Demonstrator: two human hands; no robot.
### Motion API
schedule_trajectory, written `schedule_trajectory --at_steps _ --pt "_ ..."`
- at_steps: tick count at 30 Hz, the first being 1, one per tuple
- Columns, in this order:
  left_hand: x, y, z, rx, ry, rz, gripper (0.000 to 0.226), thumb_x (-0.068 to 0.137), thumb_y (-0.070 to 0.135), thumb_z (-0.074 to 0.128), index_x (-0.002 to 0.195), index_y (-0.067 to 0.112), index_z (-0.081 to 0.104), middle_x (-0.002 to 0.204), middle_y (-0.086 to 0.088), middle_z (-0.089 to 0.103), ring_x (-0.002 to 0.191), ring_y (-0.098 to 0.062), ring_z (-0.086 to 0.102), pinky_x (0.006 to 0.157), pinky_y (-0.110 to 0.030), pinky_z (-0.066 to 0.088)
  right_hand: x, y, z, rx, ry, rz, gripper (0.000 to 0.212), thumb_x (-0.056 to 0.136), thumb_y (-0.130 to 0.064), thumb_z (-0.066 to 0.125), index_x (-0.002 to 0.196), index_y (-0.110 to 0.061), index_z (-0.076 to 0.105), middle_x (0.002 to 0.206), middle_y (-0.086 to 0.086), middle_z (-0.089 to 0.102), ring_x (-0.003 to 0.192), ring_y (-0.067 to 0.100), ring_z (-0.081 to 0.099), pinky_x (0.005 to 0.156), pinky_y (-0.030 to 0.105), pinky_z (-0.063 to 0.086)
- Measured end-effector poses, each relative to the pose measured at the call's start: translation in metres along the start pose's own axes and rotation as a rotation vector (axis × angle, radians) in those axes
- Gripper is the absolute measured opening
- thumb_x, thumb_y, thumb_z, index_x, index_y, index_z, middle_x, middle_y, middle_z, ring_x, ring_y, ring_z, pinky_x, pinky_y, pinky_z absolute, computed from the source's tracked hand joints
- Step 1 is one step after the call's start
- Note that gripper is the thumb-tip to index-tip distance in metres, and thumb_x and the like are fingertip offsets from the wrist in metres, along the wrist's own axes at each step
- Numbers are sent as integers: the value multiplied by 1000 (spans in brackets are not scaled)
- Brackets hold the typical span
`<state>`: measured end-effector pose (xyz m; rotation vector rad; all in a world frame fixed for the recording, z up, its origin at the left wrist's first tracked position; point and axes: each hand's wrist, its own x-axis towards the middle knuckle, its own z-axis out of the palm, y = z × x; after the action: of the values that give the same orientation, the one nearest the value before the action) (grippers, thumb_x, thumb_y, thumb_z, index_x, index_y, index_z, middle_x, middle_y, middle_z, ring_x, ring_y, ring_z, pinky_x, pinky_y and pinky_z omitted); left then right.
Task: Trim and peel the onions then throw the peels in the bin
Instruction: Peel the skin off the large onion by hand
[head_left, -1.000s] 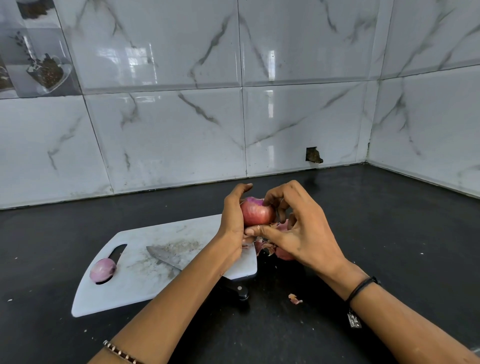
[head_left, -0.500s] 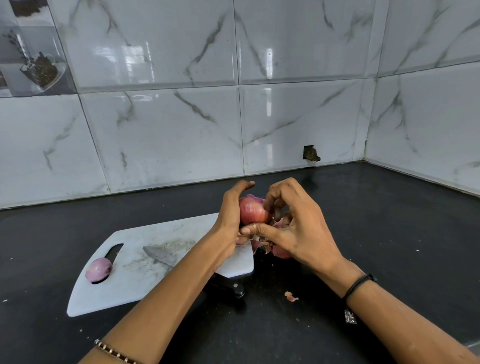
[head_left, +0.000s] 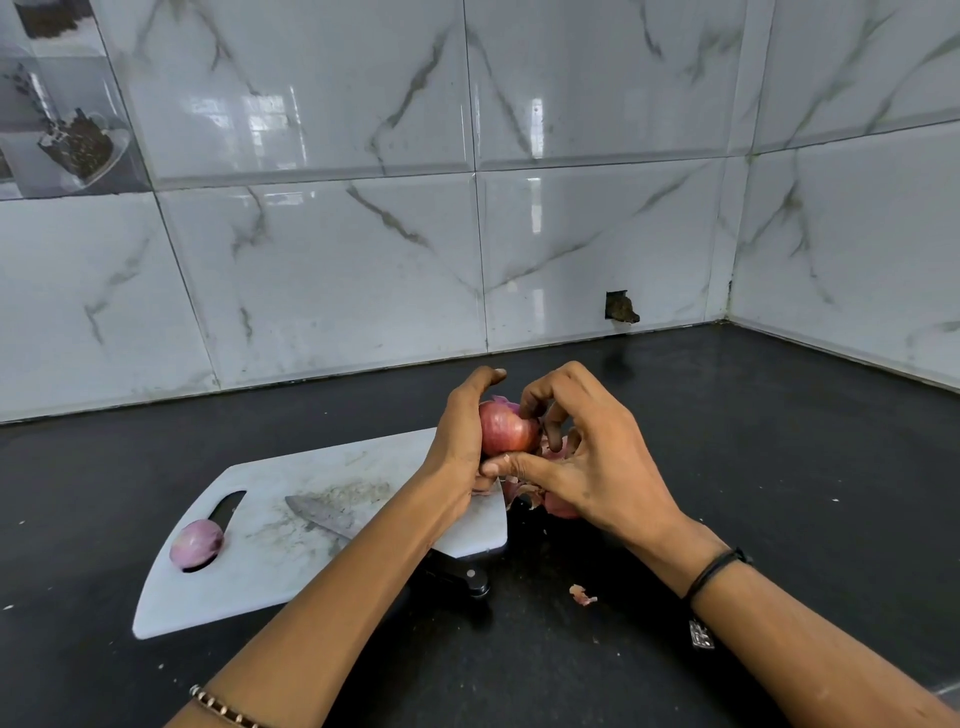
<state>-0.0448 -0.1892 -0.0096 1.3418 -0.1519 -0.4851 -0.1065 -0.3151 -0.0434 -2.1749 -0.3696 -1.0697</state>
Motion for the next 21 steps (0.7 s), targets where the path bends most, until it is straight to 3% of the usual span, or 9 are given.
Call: schedule_trajectory --at_steps 3,5,9,14,18,21 --pt "0 1 1 88 21 17 42 93 49 54 74 11 57 48 -6 52 26 -10 28 33 -13 22 -1 -1 2 -1 -14 -16 35 74 -35 90 87 -20 62 97 -11 49 77 14 53 64 22 46" --pt "1 2 2 93 24 28 39 94 48 55 78 12 56 42 -3 49 24 -9 26 33 -12 19 -1 -1 3 9 0 3 36 75 -34 90 90 -20 62 96 -10 51 75 14 53 65 19 45" --pt "6 0 -1 118 34 13 40 89 53 57 88 13 57 47 -7 54 30 -10 24 35 -14 18 1 -1 1 17 21 55 52 68 -41 93 101 -20 58 93 -12 54 76 16 55 65 17 44" --pt "12 -4 -10 129 -88 -44 66 86 68 51 57 9 59 41 -4 40 32 -10 18 38 -18 12 0 2 2 67 21 70 51 69 -41 93 103 -23 60 98 -12 56 76 18 55 65 17 46" --pt "12 -2 -13 160 -197 -44 70 86 69 51 59 5 64 39 1 32 31 -8 17 37 -18 9 2 4 1 110 47 122 53 67 -40 93 105 -23 62 100 -12 57 79 18 57 68 17 46" --pt "8 -1 -13 138 -216 -44 70 88 66 52 62 2 64 42 -3 45 28 -7 20 34 -15 13 3 4 1 123 54 125 62 60 -43 97 107 -23 61 104 -12 57 81 18 59 67 26 52"
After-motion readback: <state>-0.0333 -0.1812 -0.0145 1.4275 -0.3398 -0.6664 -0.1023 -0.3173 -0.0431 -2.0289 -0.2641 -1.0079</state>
